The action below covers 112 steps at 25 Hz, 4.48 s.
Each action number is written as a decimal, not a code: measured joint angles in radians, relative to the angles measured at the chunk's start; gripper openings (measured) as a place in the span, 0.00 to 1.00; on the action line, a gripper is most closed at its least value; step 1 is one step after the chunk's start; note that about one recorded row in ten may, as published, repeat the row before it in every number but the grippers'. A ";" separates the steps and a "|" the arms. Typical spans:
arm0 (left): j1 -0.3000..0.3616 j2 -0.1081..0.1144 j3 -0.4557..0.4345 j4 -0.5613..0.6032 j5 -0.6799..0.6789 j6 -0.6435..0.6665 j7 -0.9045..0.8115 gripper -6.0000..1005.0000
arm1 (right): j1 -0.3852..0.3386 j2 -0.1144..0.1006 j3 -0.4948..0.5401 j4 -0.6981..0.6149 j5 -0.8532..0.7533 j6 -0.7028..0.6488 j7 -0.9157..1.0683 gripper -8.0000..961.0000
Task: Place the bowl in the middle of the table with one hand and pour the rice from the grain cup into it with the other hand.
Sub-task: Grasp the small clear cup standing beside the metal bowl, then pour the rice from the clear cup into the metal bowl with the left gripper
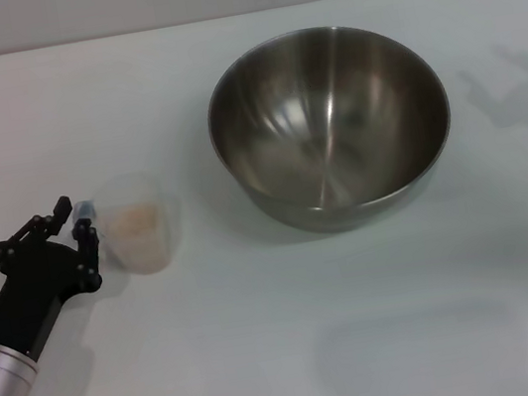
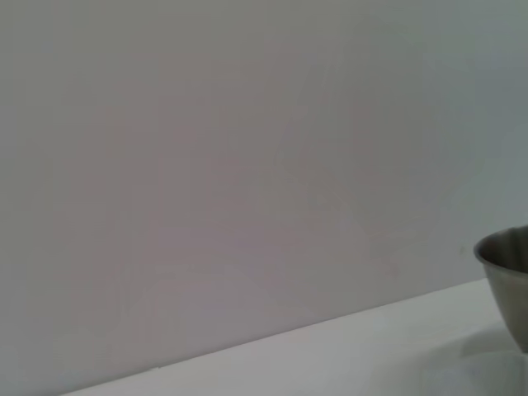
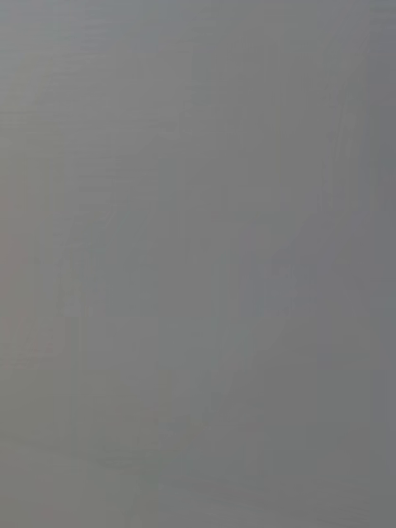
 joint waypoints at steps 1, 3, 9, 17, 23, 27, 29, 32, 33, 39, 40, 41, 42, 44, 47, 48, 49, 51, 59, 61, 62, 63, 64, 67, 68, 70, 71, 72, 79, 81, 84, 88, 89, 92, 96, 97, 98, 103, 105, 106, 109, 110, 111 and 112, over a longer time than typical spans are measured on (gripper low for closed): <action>0.000 0.000 -0.004 0.000 0.000 0.000 0.000 0.36 | 0.000 0.000 0.000 0.000 0.000 0.000 0.000 0.63; 0.001 -0.001 -0.016 -0.001 -0.001 -0.001 -0.004 0.28 | 0.000 0.000 0.001 0.000 0.000 -0.001 0.000 0.63; -0.006 -0.001 -0.021 -0.008 -0.002 0.000 -0.008 0.06 | 0.000 0.000 0.004 0.000 0.000 -0.001 0.000 0.63; -0.069 0.000 -0.075 -0.030 -0.002 -0.003 0.006 0.04 | -0.005 0.001 0.009 0.000 0.001 0.003 0.000 0.63; -0.142 0.002 -0.096 -0.045 -0.002 -0.001 0.088 0.04 | -0.059 0.002 0.015 0.058 0.184 0.071 -0.009 0.63; -0.178 0.003 -0.097 -0.055 0.004 0.001 0.137 0.04 | -0.085 -0.001 0.015 0.116 0.292 0.108 -0.020 0.63; -0.193 0.004 -0.101 -0.059 0.003 0.002 0.170 0.04 | -0.099 -0.001 0.022 0.136 0.311 0.115 -0.024 0.63; -0.213 0.005 -0.108 -0.073 0.007 0.003 0.210 0.04 | -0.121 -0.002 0.051 0.162 0.316 0.116 -0.042 0.63; -0.217 0.005 -0.109 -0.075 0.008 0.003 0.222 0.04 | -0.131 -0.003 0.079 0.186 0.317 0.117 -0.053 0.63; -0.249 0.002 -0.118 -0.086 0.008 0.001 0.358 0.04 | -0.137 0.000 0.169 0.249 0.319 0.130 -0.055 0.63; -0.250 0.003 -0.118 -0.091 0.008 0.003 0.376 0.04 | -0.137 0.000 0.177 0.259 0.319 0.130 -0.055 0.63; -0.252 0.003 -0.118 -0.095 0.008 0.005 0.398 0.04 | -0.136 -0.001 0.179 0.267 0.319 0.130 -0.055 0.63; -0.253 0.004 -0.117 -0.098 0.008 0.008 0.419 0.04 | -0.136 -0.002 0.180 0.274 0.319 0.130 -0.055 0.63; -0.258 0.003 -0.113 -0.114 0.013 0.010 0.483 0.04 | -0.133 -0.002 0.180 0.282 0.320 0.127 -0.057 0.63; -0.261 0.004 -0.115 -0.125 0.034 0.009 0.505 0.04 | -0.133 -0.002 0.181 0.283 0.320 0.124 -0.057 0.63; -0.267 0.003 -0.118 -0.130 0.058 0.004 0.536 0.04 | -0.132 -0.003 0.181 0.284 0.320 0.124 -0.057 0.63; -0.273 0.002 -0.118 -0.130 0.067 0.001 0.560 0.04 | -0.132 -0.003 0.181 0.284 0.320 0.123 -0.057 0.63; -0.281 0.001 -0.116 -0.134 0.072 -0.010 0.597 0.04 | -0.132 -0.004 0.181 0.284 0.320 0.123 -0.057 0.63; -0.300 -0.002 -0.117 -0.201 0.075 -0.098 0.800 0.04 | -0.130 -0.005 0.181 0.285 0.318 0.122 -0.057 0.63; -0.302 -0.002 -0.118 -0.211 0.075 -0.111 0.848 0.04 | -0.129 -0.005 0.181 0.285 0.317 0.122 -0.057 0.63; -0.312 -0.004 -0.118 -0.222 0.076 -0.129 0.924 0.04 | -0.129 -0.005 0.181 0.285 0.317 0.122 -0.057 0.63; -0.317 -0.004 -0.116 -0.225 0.076 -0.136 0.962 0.04 | -0.129 -0.006 0.181 0.285 0.317 0.122 -0.057 0.63; -0.317 -0.004 -0.116 -0.225 0.076 -0.136 0.962 0.04 | -0.129 -0.006 0.181 0.285 0.317 0.122 -0.057 0.63; -0.321 -0.005 -0.104 -0.244 0.076 -0.156 1.096 0.04 | -0.129 -0.006 0.181 0.285 0.319 0.122 -0.057 0.63; -0.323 -0.005 -0.095 -0.250 0.076 -0.161 1.164 0.04 | -0.129 -0.006 0.181 0.285 0.320 0.122 -0.057 0.63; -0.324 -0.005 -0.089 -0.252 0.077 -0.162 1.202 0.04 | -0.129 -0.006 0.181 0.285 0.320 0.122 -0.057 0.63; -0.324 -0.005 -0.083 -0.254 0.078 -0.162 1.233 0.04 | -0.129 -0.006 0.181 0.285 0.320 0.122 -0.057 0.63; -0.324 -0.005 -0.079 -0.255 0.079 -0.162 1.255 0.04 | -0.128 -0.006 0.181 0.285 0.320 0.122 -0.056 0.63; -0.326 -0.006 -0.022 -0.260 0.083 -0.185 1.476 0.04 | -0.123 -0.006 0.181 0.279 0.321 0.122 -0.054 0.63; -0.329 -0.006 -0.010 -0.262 0.083 -0.205 1.541 0.04 | -0.122 -0.006 0.181 0.278 0.321 0.122 -0.054 0.63; -0.337 -0.006 0.006 -0.263 0.084 -0.241 1.635 0.04 | -0.120 -0.006 0.181 0.278 0.321 0.122 -0.053 0.63; -0.352 -0.006 0.017 -0.263 0.084 -0.302 1.776 0.04 | -0.117 -0.006 0.181 0.278 0.321 0.122 -0.053 0.63; -0.352 -0.006 0.017 -0.263 0.084 -0.302 1.776 0.04 | -0.117 -0.006 0.181 0.278 0.321 0.122 -0.053 0.63; -0.359 -0.006 0.019 -0.261 0.085 -0.323 1.851 0.04 | -0.116 -0.006 0.181 0.280 0.321 0.122 -0.052 0.63; -0.361 -0.006 0.020 -0.260 0.085 -0.338 1.939 0.04 | -0.113 -0.006 0.181 0.280 0.321 0.122 -0.051 0.63; -0.361 -0.006 0.020 -0.259 0.085 -0.339 1.958 0.04 | -0.112 -0.006 0.181 0.280 0.321 0.122 -0.051 0.63; -0.361 -0.006 0.019 -0.258 0.085 -0.339 1.995 0.04 | -0.110 -0.006 0.181 0.281 0.321 0.122 -0.051 0.63; -0.357 -0.006 0.016 -0.257 0.085 -0.336 2.071 0.04 | -0.109 -0.006 0.181 0.280 0.321 0.122 -0.051 0.63; -0.357 -0.006 0.017 -0.256 0.085 -0.335 2.080 0.04 | -0.109 -0.006 0.181 0.279 0.321 0.122 -0.051 0.63; -0.356 -0.006 0.018 -0.256 0.085 -0.336 2.090 0.04 | -0.108 -0.006 0.181 0.278 0.321 0.122 -0.051 0.63; -0.353 -0.006 0.019 -0.254 0.085 -0.337 2.112 0.04 | -0.107 -0.006 0.181 0.278 0.321 0.122 -0.051 0.63; -0.352 -0.006 0.020 -0.256 0.085 -0.336 2.119 0.04 | -0.107 -0.006 0.181 0.278 0.321 0.122 -0.051 0.63; -0.352 -0.006 0.020 -0.256 0.085 -0.336 2.119 0.04 | -0.107 -0.006 0.181 0.278 0.321 0.122 -0.051 0.63; -0.351 -0.006 0.020 -0.256 0.085 -0.335 2.127 0.04 | -0.107 -0.006 0.181 0.277 0.321 0.122 -0.051 0.63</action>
